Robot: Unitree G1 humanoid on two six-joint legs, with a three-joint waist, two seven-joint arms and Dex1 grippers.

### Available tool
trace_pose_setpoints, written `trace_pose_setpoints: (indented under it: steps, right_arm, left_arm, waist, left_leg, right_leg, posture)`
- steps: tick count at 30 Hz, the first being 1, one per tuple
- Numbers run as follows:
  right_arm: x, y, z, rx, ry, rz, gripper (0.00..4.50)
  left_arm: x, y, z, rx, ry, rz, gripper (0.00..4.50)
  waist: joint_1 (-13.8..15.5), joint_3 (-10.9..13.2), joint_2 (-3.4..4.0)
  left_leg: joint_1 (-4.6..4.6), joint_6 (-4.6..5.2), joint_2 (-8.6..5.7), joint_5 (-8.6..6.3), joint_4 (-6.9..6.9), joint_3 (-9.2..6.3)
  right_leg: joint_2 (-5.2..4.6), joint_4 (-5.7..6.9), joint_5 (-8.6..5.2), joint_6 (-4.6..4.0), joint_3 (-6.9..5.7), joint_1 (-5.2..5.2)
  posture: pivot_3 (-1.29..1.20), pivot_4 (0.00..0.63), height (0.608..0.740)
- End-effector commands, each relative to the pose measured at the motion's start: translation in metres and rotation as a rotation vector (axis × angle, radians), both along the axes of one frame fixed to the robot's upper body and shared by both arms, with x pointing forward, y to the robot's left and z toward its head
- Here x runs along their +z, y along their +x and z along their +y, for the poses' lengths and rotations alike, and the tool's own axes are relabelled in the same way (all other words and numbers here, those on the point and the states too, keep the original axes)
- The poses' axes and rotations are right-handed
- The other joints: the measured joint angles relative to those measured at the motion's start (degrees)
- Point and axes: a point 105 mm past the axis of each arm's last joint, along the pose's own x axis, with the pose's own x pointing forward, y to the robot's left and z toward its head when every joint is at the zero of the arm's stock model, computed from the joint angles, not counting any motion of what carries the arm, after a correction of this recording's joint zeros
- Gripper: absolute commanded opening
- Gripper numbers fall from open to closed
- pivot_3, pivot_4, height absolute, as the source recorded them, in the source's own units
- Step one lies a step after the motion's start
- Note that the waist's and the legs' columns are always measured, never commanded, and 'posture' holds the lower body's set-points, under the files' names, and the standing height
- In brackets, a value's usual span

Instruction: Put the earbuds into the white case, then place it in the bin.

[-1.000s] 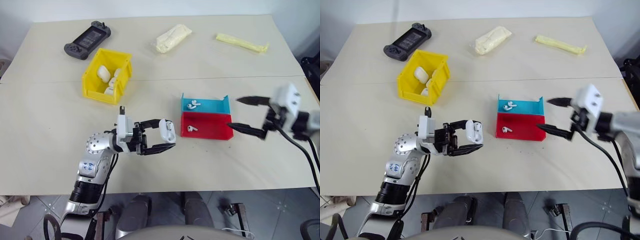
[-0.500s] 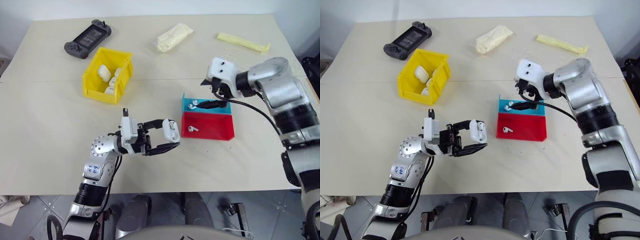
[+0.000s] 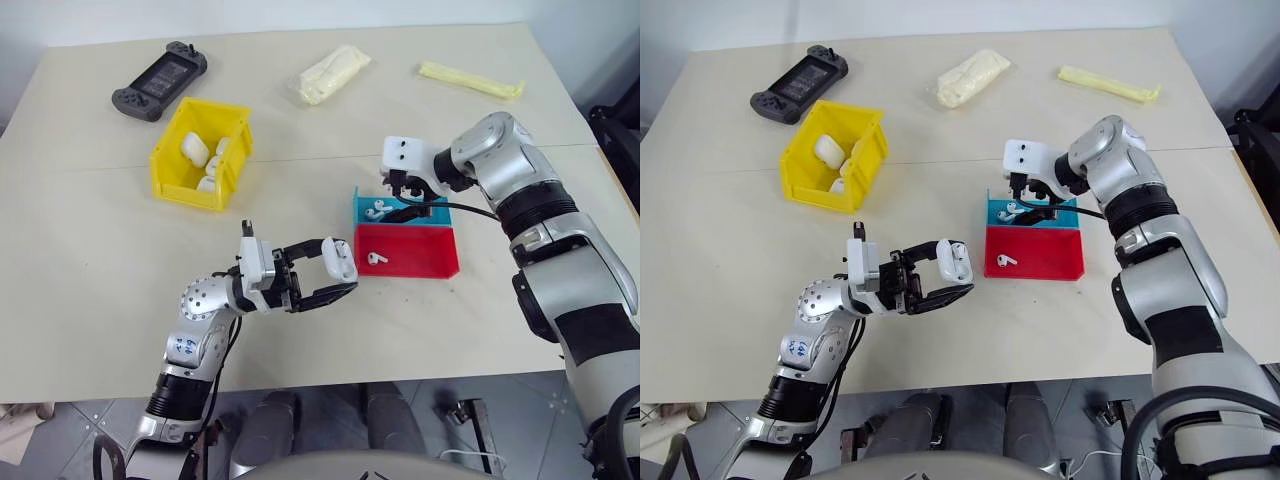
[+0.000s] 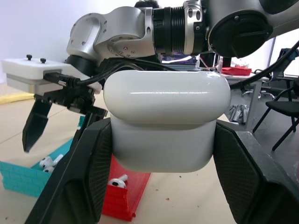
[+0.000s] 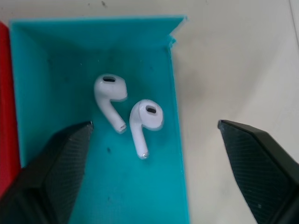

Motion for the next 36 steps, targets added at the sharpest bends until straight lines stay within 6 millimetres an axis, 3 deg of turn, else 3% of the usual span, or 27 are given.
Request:
trace_pose_setpoints:
  steps: [1,3,13,16,20,33,36]
  right_arm:
    - [0.002,0.0,0.003,0.03,-0.017,0.004,2.91]
    - [-0.001,-0.001,0.003,0.042,-0.028,0.011,2.3]
    - [-0.002,0.001,0.008,0.052,-0.049,-0.004,2.3]
    - [-0.003,0.001,0.009,0.057,-0.056,0.0,1.79]
    - [-0.004,0.001,0.009,0.058,-0.06,0.004,0.57]
    - [-0.006,-0.001,0.008,0.066,-0.057,0.016,0.5]
    - [0.006,0.003,0.01,0.051,0.002,-0.026,0.5]
  left_arm:
    - [0.009,-0.004,0.003,0.014,-0.004,-0.051,2.81]
    - [0.009,-0.004,0.004,0.021,-0.001,-0.052,2.81]
    - [0.011,-0.003,0.007,0.038,0.005,-0.061,2.81]
    - [0.011,-0.003,0.008,0.044,0.004,-0.065,2.81]
    - [0.012,-0.003,0.009,0.051,0.003,-0.065,2.81]
    - [0.011,-0.003,0.009,0.053,0.005,-0.065,2.81]
    - [0.012,-0.003,0.009,0.05,0.007,-0.065,2.81]
  waist:
    - [-0.2,0.0,0.01]
    - [-0.2,0.0,0.02]
    - [-0.2,0.0,0.04]
    - [-0.2,0.0,0.05]
    - [-0.2,0.0,0.05]
    - [-0.2,0.0,0.06]
    - [-0.2,0.0,0.06]
  left_leg:
    - [0.0,0.0,0.0,0.0,0.0,-0.01]
    - [0.0,0.0,0.01,0.0,0.0,-0.01]
    - [0.02,-0.01,0.01,0.0,0.01,-0.01]
    - [0.03,-0.01,0.01,0.0,0.01,-0.01]
    - [0.03,-0.01,0.0,0.0,0.01,-0.01]
    - [0.03,-0.01,0.0,-0.01,0.02,-0.01]
    - [0.03,-0.01,0.0,-0.01,0.02,-0.01]
  right_leg:
    - [0.0,0.01,0.0,0.0,-0.01,0.0]
    - [0.0,0.01,0.0,0.0,-0.01,0.0]
    - [0.0,0.06,0.0,-0.01,-0.02,0.0]
    - [0.0,0.08,-0.01,-0.01,-0.05,0.0]
    - [-0.01,0.08,-0.01,-0.01,-0.05,0.0]
    - [-0.03,0.1,-0.01,-0.02,-0.09,0.0]
    - [-0.03,0.1,-0.01,-0.02,-0.09,0.0]
  posture:
    - [0.0,0.15,0.74]
    - [0.0,0.15,0.74]
    - [0.0,0.15,0.74]
    - [0.0,0.15,0.74]
    - [0.0,0.15,0.74]
    - [0.0,0.15,0.74]
    - [0.0,0.15,0.74]
